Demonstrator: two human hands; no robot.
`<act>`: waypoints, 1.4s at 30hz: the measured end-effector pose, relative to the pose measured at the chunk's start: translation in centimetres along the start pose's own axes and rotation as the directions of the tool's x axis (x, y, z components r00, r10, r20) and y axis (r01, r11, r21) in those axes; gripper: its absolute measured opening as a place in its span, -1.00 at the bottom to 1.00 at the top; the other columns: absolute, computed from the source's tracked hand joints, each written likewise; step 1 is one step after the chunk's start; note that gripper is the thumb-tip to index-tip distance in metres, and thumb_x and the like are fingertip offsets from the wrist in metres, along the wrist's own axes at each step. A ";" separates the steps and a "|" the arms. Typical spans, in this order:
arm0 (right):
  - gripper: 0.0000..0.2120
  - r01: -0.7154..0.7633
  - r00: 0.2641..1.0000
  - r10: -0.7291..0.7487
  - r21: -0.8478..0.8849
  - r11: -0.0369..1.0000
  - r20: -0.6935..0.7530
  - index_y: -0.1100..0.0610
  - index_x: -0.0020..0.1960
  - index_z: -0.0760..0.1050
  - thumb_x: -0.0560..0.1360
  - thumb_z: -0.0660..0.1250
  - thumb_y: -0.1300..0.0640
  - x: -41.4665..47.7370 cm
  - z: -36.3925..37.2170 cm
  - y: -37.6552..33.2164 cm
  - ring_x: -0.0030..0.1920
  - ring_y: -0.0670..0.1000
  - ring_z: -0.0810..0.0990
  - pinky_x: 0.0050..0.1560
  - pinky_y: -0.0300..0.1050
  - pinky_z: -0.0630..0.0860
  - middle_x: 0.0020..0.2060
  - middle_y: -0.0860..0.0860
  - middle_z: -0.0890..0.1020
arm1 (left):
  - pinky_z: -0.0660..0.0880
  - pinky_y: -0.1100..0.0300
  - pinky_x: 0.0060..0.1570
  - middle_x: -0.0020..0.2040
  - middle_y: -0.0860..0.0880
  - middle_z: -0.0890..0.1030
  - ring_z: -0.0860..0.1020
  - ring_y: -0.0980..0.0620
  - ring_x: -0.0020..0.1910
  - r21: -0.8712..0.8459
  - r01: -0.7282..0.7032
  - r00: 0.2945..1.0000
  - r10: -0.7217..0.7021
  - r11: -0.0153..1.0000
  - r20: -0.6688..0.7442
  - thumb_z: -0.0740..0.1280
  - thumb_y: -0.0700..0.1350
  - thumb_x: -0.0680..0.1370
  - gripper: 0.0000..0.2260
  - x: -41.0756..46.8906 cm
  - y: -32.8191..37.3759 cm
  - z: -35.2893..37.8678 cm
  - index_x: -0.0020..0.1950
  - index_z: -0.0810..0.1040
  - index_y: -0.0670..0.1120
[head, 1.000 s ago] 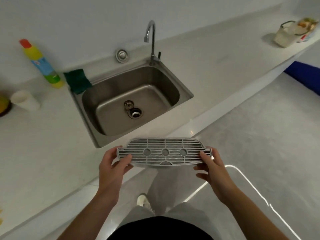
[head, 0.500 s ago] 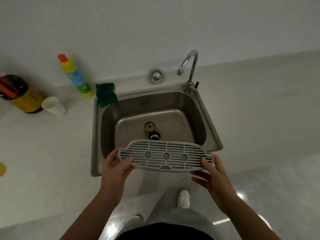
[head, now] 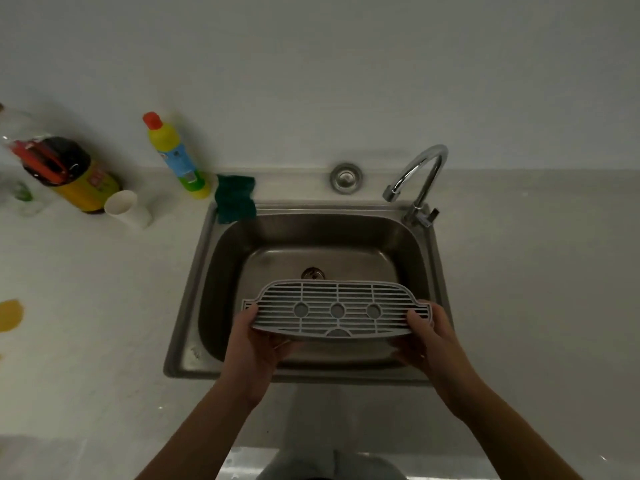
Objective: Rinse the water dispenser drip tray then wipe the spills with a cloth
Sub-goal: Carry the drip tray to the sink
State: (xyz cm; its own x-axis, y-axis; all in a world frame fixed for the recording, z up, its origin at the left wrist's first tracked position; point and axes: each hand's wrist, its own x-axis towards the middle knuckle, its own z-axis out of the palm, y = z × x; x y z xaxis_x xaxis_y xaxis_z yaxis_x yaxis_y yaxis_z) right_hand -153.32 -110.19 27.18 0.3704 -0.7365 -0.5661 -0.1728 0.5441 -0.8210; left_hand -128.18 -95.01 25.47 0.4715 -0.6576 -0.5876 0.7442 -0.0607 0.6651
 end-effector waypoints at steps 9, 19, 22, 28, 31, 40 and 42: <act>-0.73 0.453 0.822 -0.478 -0.865 0.217 0.311 -0.21 0.19 0.41 0.52 0.25 -0.21 2.9 4.4 -5.1 0.00 -0.20 0.47 0.01 -0.24 0.46 0.05 -0.18 0.48 | 0.68 -0.09 -0.08 0.25 -0.25 0.68 0.71 -0.19 0.11 0.009 0.045 0.998 -0.045 0.999 -0.035 0.25 0.12 0.61 -0.59 5.3 0.7 0.3 0.33 0.60 -0.09; -0.64 0.626 0.750 -0.166 -0.768 -0.134 0.640 -0.07 0.05 0.56 0.60 0.12 -0.27 8.5 9.7 -7.1 -0.17 -0.05 0.52 -0.13 -0.03 0.54 -0.13 -0.08 0.63 | 0.66 -0.05 -0.08 0.22 -0.22 0.70 0.72 -0.13 0.07 -0.021 0.098 0.995 -0.098 0.995 0.002 0.23 0.17 0.60 -0.61 8.8 1.8 0.7 0.20 0.72 -0.01; -0.64 0.628 0.756 -0.089 -0.756 -0.185 0.649 -0.05 0.11 0.55 0.63 0.12 -0.27 9.3 10.4 -8.0 -0.12 0.00 0.59 -0.07 0.04 0.59 -0.08 -0.04 0.66 | 0.68 -0.03 -0.12 0.19 -0.22 0.71 0.73 -0.13 0.06 -0.025 0.110 0.994 -0.111 0.994 -0.008 0.18 0.17 0.63 -0.59 9.7 2.1 1.1 0.14 0.75 0.01; -0.57 0.655 0.654 -0.149 -0.653 -0.380 0.742 -0.03 0.07 0.56 0.65 0.03 -0.25 10.1 10.4 -8.4 -0.18 0.03 0.62 -0.19 -0.01 0.59 -0.11 -0.02 0.68 | 0.68 -0.03 -0.15 0.15 -0.17 0.74 0.73 -0.10 0.05 -0.060 0.143 0.990 -0.144 0.988 0.001 0.12 0.16 0.65 -0.56 11.2 2.0 1.5 0.10 0.77 0.03; -0.54 0.659 0.622 -0.165 -0.625 -0.418 0.766 0.01 0.07 0.59 0.65 0.00 -0.23 9.8 10.1 -8.4 -0.19 0.05 0.63 -0.19 0.02 0.59 -0.11 -0.01 0.70 | 0.67 -0.04 -0.13 0.16 -0.16 0.74 0.73 -0.10 0.08 -0.075 0.150 0.989 -0.149 0.986 0.010 0.12 0.20 0.63 -0.54 11.8 1.4 1.4 0.13 0.76 0.03; -0.53 0.651 0.668 -0.148 -0.669 -0.358 0.729 -0.04 -0.02 0.56 0.63 -0.02 -0.28 9.5 9.2 -8.7 -0.25 0.00 0.57 -0.26 -0.07 0.53 -0.18 -0.05 0.67 | 0.67 -0.09 -0.08 0.25 -0.24 0.68 0.69 -0.17 0.16 -0.061 0.139 0.990 -0.138 0.988 0.034 0.13 0.19 0.65 -0.53 11.3 0.5 1.8 0.28 0.67 -0.07; -0.55 0.654 0.615 -0.183 -0.626 -0.424 0.767 -0.01 -0.02 0.58 0.65 0.01 -0.23 9.2 9.2 -8.5 -0.28 0.00 0.56 -0.27 -0.04 0.57 -0.20 -0.04 0.67 | 0.67 -0.07 -0.09 0.24 -0.22 0.69 0.70 -0.16 0.15 -0.072 0.123 0.992 -0.122 0.990 0.021 0.13 0.20 0.65 -0.52 10.8 0.5 1.6 0.29 0.67 -0.07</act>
State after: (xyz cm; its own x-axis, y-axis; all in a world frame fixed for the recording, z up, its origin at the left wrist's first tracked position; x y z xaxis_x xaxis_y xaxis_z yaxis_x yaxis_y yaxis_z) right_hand -140.03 -117.95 29.64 0.9595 -0.2441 -0.1405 -0.2554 -0.9644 -0.0685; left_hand -123.50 -103.38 20.18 0.3673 -0.6608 -0.6545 0.8286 -0.0871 0.5530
